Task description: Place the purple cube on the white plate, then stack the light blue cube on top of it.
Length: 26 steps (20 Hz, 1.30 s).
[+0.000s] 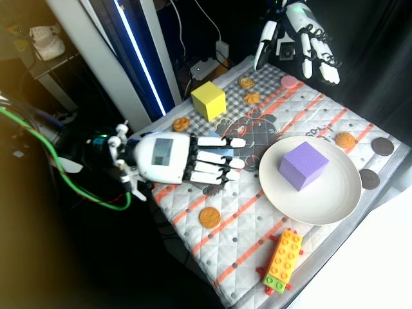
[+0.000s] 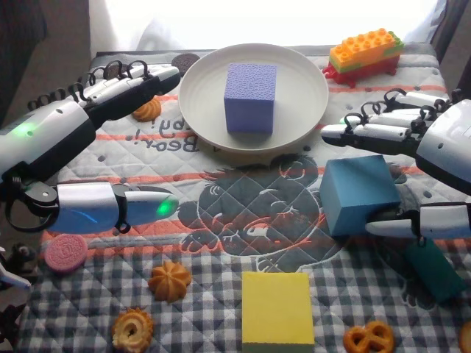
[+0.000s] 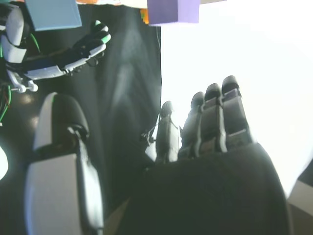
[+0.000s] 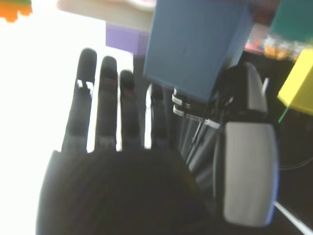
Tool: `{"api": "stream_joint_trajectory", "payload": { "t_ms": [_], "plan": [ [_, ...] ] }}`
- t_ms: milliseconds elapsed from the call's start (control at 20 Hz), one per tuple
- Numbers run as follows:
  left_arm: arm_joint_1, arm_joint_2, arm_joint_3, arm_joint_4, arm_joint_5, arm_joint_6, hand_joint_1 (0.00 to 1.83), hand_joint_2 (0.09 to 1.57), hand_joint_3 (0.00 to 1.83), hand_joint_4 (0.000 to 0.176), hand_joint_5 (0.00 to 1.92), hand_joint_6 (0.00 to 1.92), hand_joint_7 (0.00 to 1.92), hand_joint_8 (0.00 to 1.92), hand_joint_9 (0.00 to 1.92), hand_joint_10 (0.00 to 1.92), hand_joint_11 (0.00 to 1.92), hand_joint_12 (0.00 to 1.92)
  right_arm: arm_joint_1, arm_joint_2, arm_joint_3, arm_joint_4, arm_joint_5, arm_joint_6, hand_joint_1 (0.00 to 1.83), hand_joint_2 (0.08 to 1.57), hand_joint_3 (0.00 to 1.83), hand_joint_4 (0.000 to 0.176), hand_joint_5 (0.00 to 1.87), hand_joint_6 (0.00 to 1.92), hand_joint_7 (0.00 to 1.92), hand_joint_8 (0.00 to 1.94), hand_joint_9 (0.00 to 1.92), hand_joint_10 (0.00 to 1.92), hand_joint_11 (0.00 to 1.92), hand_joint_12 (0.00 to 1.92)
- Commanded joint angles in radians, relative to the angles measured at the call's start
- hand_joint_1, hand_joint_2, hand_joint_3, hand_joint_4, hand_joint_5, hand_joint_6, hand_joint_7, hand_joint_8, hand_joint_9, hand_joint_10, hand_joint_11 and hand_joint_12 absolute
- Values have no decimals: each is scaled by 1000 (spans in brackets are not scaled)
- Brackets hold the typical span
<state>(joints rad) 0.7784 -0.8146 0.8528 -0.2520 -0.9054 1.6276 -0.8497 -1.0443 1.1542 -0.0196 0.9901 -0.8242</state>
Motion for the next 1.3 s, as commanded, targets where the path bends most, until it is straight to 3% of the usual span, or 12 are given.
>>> {"api": "stream_joint_trajectory", "payload": {
  "t_ms": [0, 150, 200, 250, 300, 400, 650, 750, 950, 1000, 1050, 1250],
  "plan": [
    [-1, 5, 0, 6, -118, -7, 761, 958, 1, 176, 93, 0, 0, 0, 0, 0, 0, 0, 13, -4, 5, 16, 104, 5, 885, 963, 0, 60, 428, 2, 529, 5, 653, 20, 346, 952],
    [7, 5, 0, 0, -125, -18, 737, 966, 3, 176, 96, 1, 0, 0, 0, 0, 0, 0, 13, -4, 11, 17, 99, 16, 1063, 1013, 2, 0, 760, 13, 945, 40, 982, 78, 546, 1050],
    [11, 5, 0, -3, -128, -22, 691, 975, 6, 176, 90, 0, 0, 0, 0, 0, 0, 0, 13, -4, 14, 16, 99, 27, 1248, 1133, 0, 0, 834, 955, 1052, 1013, 1160, 351, 732, 1306],
    [13, 5, 0, -6, -129, -23, 691, 975, 6, 176, 90, 0, 0, 0, 0, 0, 0, 0, 13, -4, 16, 16, 100, 37, 1248, 1133, 0, 0, 834, 955, 1052, 1013, 1160, 351, 732, 1306],
    [17, 4, 0, -11, -132, -23, 749, 972, 2, 176, 97, 3, 0, 0, 0, 0, 0, 0, 13, -4, 21, 10, 102, 64, 1261, 1121, 3, 0, 951, 793, 1015, 1187, 1021, 1075, 819, 1573],
    [24, 3, 0, -21, -134, -23, 746, 974, 3, 176, 95, 2, 0, 0, 0, 0, 0, 0, 19, -4, 40, -21, 129, 142, 1264, 1116, 1, 0, 986, 727, 1011, 1212, 996, 1274, 845, 1657],
    [37, 2, 0, -40, -138, -23, 750, 986, 5, 176, 75, 0, 0, 0, 0, 0, 0, 0, 93, -8, 84, -27, 188, 195, 1247, 1099, 1, 0, 950, 902, 1104, 919, 1130, 571, 904, 1137],
    [41, -2, 0, -45, -140, -23, 760, 986, 4, 176, 86, 4, 0, 0, 0, 0, 0, 0, 153, -37, 127, -27, 164, 195, 1380, 1074, 6, 0, 969, 851, 1094, 815, 1016, 1068, 833, 1136],
    [68, -7, 2, -56, -153, -48, 767, 989, 3, 176, 89, 2, 0, 0, 0, 0, 0, 0, 282, -133, 226, -48, 32, 195, 1239, 1083, 0, 3, 981, 958, 1140, 748, 1218, 363, 927, 1042],
    [71, -7, 3, -57, -155, -53, 767, 989, 3, 176, 89, 2, 0, 0, 0, 0, 0, 0, 311, -147, 243, -59, 1, 195, 1239, 1083, 0, 3, 981, 958, 1140, 748, 1218, 363, 927, 1042],
    [74, -9, 6, -58, -156, -59, 757, 993, 4, 176, 93, 3, 0, 0, 0, 0, 0, 0, 355, -169, 270, -73, -44, 195, 1358, 1054, 1, 0, 981, 965, 1227, 469, 1132, 854, 849, 1151],
    [74, -24, 19, -58, -143, -66, 742, 998, 3, 176, 94, 2, 0, 0, 0, 0, 0, 0, 437, -224, 338, -91, -135, 195, 1261, 1062, 1, 0, 976, 973, 1254, 558, 1317, 549, 1114, 1217]
  ]
}}
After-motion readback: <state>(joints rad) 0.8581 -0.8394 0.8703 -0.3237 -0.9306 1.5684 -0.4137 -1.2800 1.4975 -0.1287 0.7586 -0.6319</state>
